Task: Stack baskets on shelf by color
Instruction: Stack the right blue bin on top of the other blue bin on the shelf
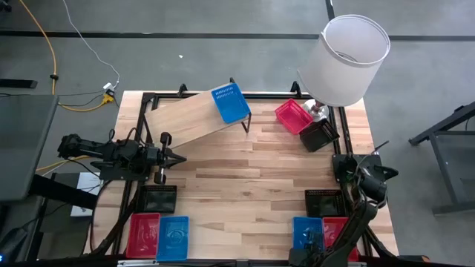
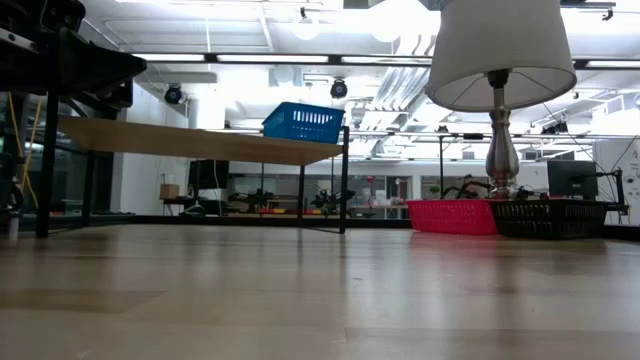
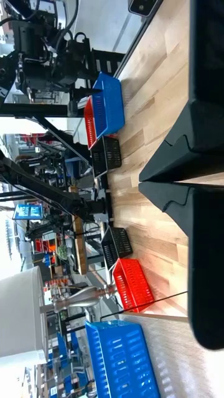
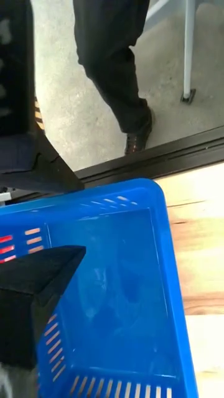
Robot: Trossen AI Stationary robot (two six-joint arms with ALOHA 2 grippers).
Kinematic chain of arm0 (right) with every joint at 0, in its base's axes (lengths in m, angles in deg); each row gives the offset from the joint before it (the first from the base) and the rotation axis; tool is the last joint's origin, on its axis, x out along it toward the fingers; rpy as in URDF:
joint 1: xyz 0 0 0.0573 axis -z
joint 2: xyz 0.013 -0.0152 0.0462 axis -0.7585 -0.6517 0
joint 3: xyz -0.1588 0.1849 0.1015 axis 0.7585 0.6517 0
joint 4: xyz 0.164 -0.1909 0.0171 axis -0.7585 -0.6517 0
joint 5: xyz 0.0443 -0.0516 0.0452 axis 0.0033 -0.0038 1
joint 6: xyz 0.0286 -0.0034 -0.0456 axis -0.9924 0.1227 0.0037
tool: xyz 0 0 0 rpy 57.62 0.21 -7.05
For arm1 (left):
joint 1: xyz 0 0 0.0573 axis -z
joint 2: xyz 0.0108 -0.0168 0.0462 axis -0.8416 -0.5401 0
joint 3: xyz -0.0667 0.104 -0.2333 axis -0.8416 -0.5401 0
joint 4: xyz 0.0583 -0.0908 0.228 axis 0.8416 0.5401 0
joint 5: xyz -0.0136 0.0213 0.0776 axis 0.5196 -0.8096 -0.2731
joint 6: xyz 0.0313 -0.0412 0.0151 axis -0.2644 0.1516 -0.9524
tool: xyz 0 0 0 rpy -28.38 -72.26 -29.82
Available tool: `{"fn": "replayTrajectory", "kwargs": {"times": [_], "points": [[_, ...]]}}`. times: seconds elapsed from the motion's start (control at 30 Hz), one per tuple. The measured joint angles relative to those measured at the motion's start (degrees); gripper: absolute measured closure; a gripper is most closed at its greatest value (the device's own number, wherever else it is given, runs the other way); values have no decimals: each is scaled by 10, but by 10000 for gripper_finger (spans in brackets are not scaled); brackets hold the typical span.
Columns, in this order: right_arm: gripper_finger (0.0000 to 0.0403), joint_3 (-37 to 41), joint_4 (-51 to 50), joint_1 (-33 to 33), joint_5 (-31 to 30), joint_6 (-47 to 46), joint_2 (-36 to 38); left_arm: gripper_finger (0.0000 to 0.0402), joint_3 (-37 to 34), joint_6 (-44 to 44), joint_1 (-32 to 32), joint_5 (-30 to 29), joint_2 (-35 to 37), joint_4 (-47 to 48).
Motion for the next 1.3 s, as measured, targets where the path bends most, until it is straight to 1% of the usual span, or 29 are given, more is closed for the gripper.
{"fn": "replayTrajectory", "kwargs": {"times": [0.3,0.4,0.5,0.63,0.67,0.77,0.83,1.0,1.1,1.2,1.3], "points": [[270,0,-1,0,3,-2,-22,398,0,1,0,0,0,0],[278,0,-1,0,5,-8,-24,398,0,0,0,0,0,0],[307,0,-3,0,5,-22,-24,398,0,0,0,0,0,0],[382,0,-3,0,18,-20,-24,398,0,0,0,0,0,0],[392,-1,-4,0,19,-14,-23,398,0,0,0,0,0,0],[389,-17,-4,2,22,-1,-23,398,0,0,0,0,0,0],[397,-40,-4,4,17,20,-23,398,0,0,0,0,0,0],[401,-124,7,7,-47,113,-23,398,0,1,0,0,0,0],[402,-173,28,11,-117,203,-23,398,0,0,0,0,0,0],[402,-208,35,29,-190,345,-22,398,0,0,0,0,0,0],[402,-224,32,59,-242,506,-22,398,0,1,0,0,0,0]]}}
